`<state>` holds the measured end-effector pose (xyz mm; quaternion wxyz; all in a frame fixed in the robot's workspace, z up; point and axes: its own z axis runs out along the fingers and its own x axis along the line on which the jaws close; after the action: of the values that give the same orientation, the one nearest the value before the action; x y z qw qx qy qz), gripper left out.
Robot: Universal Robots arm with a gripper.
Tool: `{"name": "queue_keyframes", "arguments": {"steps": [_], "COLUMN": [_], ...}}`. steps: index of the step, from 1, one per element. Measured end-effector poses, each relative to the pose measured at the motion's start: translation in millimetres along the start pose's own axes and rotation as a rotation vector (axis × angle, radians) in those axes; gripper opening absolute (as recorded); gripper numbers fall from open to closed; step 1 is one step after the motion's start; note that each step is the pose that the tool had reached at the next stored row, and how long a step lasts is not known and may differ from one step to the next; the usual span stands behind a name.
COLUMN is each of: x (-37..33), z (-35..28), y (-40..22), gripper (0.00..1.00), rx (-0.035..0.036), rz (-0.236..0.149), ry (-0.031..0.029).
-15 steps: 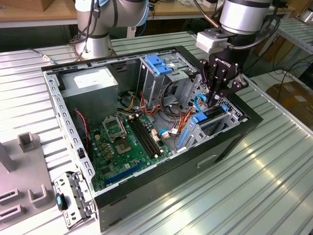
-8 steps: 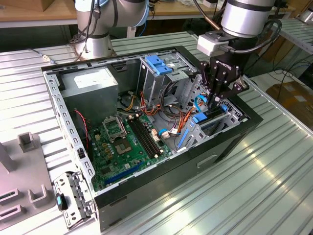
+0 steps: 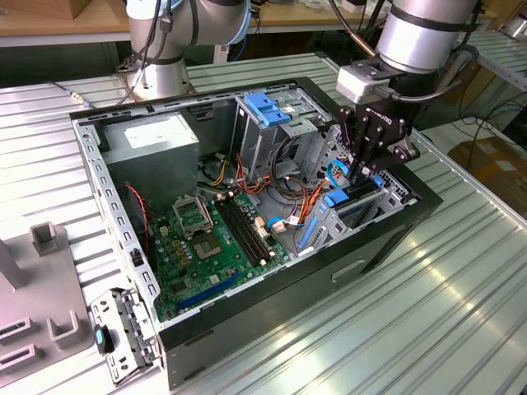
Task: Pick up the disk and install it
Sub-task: 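Insert the second disk wire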
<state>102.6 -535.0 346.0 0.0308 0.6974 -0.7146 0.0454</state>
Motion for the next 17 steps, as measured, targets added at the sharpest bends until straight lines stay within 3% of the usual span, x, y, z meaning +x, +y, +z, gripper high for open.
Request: {"name": "queue_keyframes", "arguments": {"steps": [1, 2, 7, 17], "x": [5.9, 8.6, 10.4, 11.4], "z": [1.0, 1.9, 3.3, 9.0], "y": [-0.9, -1.0, -1.2, -1.1], "gripper": [0.16, 0.16, 0.16, 0.16], "rx": [-0.0025, -0.0028, -0.0029, -0.0031], "rz": [0.016, 0.016, 0.016, 0.016], "ry": [-0.0270, -0.0342, -0.0376, -0.0378]}}
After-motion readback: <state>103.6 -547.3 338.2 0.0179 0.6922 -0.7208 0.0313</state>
